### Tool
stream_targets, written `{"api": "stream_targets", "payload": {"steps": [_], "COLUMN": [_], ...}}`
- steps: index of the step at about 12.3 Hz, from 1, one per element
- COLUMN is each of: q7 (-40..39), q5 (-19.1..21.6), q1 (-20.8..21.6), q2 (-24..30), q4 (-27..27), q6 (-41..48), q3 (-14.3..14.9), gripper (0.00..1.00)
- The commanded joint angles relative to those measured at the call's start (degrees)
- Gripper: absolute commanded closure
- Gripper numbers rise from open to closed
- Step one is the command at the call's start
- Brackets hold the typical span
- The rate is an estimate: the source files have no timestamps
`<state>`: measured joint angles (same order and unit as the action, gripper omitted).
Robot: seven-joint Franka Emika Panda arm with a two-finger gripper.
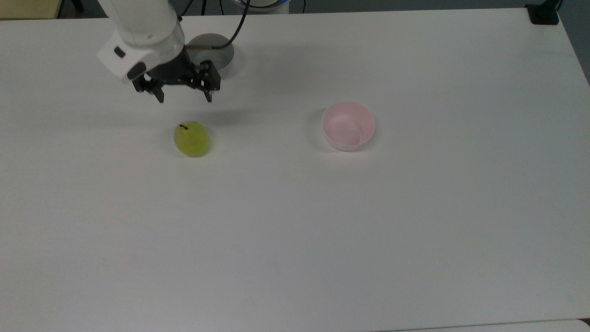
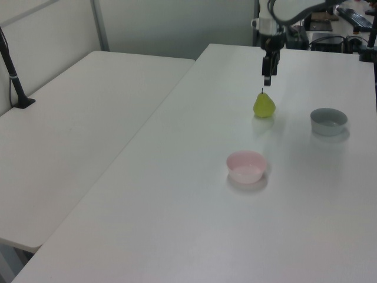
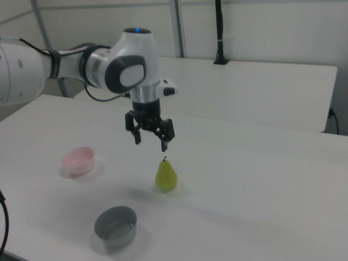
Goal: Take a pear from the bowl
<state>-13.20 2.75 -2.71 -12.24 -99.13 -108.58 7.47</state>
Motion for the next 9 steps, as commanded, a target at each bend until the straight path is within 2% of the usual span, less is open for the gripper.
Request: {"api": "stream_targets", "payload": {"steps": [1,3,5,9], "q7": [1.42,2.47,7.46,13.01], "q5": [-1.52,-1.26,-0.99,-0.99], "q1": [0.69,0.51,0.86,1.04], "q2": [7.12,9.24,10.48,12.67], "q4": [0.08,2.87,6.05,6.94], "q6": [6.78,11.96,17.16,17.44], "q3": [-0.09,-0.18,-0.44,-1.93], "gripper": [0.00,0.00,0.00,0.00]}}
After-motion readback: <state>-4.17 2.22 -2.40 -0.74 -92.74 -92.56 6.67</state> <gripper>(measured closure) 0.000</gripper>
